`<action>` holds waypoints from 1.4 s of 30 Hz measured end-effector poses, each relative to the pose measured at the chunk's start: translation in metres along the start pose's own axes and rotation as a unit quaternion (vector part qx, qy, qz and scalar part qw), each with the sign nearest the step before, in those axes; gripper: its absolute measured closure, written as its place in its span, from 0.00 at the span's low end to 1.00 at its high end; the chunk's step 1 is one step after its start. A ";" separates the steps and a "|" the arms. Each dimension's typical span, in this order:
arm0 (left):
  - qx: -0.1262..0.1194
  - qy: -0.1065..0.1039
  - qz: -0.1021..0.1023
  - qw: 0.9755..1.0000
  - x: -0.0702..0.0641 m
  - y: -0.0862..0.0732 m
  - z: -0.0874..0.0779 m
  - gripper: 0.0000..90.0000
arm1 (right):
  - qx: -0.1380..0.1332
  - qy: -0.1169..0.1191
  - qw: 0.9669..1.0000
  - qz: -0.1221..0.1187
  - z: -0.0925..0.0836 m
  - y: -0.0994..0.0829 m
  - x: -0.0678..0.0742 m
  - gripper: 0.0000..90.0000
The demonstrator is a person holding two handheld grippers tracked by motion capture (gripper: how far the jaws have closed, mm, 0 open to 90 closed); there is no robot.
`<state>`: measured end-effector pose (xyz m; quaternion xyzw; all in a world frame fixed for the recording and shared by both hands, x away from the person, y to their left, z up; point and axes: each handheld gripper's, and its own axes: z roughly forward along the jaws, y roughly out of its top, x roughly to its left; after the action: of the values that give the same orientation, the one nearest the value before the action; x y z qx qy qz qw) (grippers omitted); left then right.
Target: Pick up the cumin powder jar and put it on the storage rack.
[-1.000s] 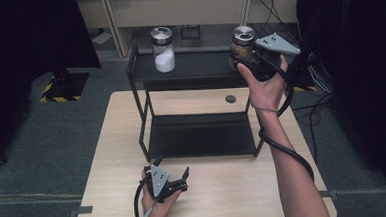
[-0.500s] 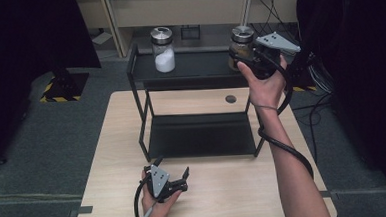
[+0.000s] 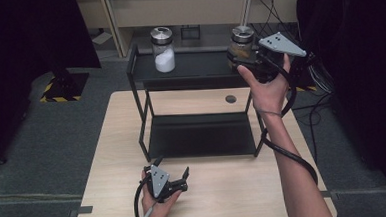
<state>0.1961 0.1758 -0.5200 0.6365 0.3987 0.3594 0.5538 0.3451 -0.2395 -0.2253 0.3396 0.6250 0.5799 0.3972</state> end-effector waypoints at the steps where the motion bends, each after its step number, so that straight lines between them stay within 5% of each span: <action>1: 0.000 0.000 0.000 1.000 0.000 0.000 0.000 0.00 | -0.002 0.002 1.000 -0.001 -0.003 0.000 0.000 0.08; 22: -0.001 0.003 -0.002 1.000 -0.001 0.000 0.000 0.00 | -0.027 0.024 0.999 -0.013 -0.060 -0.026 -0.009 0.08; 42: -0.001 0.005 0.000 1.000 -0.002 0.000 0.000 0.01 | -0.029 0.027 0.999 -0.012 -0.081 -0.056 -0.008 0.08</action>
<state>0.1950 0.1744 -0.5204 0.6342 0.4012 0.3624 0.5528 0.2784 -0.2888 -0.2791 0.3045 0.6222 0.6020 0.3971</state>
